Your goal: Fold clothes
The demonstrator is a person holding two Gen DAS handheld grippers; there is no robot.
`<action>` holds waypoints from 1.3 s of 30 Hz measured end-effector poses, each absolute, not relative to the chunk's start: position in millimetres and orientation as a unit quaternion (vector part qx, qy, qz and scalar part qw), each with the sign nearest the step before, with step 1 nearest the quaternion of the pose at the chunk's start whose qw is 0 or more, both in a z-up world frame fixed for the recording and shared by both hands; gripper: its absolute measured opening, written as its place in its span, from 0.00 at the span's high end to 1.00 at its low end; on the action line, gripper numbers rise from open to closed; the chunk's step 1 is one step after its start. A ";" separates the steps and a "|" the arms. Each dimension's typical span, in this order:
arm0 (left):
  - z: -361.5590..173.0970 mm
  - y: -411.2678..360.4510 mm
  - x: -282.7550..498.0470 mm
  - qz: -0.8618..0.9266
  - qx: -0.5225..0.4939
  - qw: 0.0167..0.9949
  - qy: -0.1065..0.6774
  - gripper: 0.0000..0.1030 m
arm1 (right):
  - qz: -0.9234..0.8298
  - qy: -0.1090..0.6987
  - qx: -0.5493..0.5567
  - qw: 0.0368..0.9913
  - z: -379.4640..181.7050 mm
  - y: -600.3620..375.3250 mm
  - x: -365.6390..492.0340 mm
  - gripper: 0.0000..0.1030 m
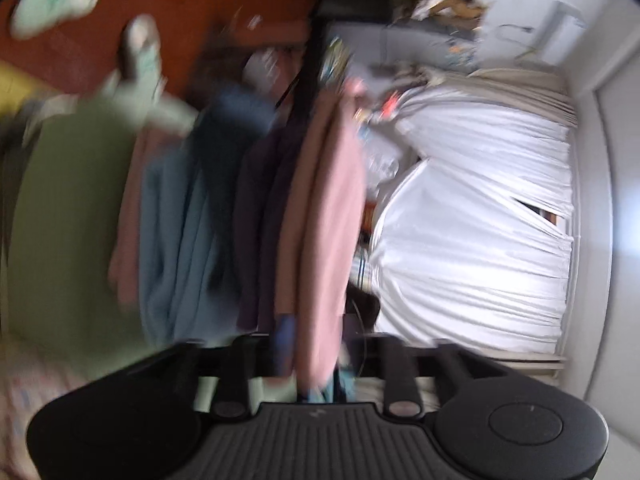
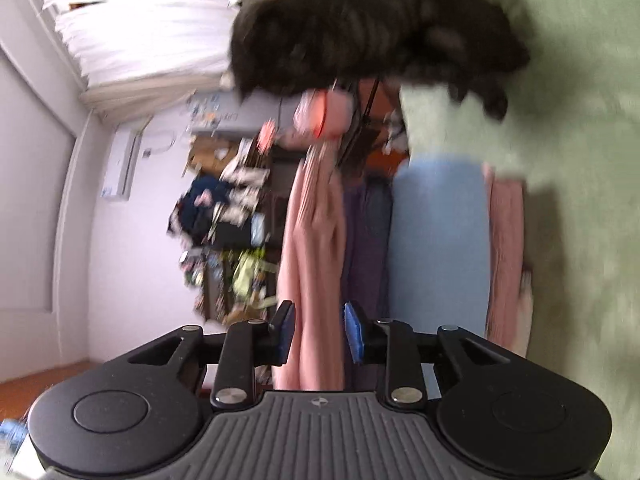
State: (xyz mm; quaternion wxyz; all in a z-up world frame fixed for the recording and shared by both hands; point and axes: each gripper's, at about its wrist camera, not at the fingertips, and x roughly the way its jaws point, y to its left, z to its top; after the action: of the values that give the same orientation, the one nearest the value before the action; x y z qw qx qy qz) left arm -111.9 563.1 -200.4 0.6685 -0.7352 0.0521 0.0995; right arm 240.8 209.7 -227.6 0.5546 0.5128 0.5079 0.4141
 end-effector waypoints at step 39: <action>-181.5 662.5 -75.9 0.157 -0.743 0.648 0.063 0.58 | 0.446 0.558 0.544 0.441 -204.3 263.4 161.6 0.96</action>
State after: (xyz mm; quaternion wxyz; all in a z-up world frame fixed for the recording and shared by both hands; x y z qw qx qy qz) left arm -75.9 662.5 -181.5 0.6477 -0.7430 0.0626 0.1566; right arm 161.6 263.4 -204.3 0.4409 0.5436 0.5580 0.4458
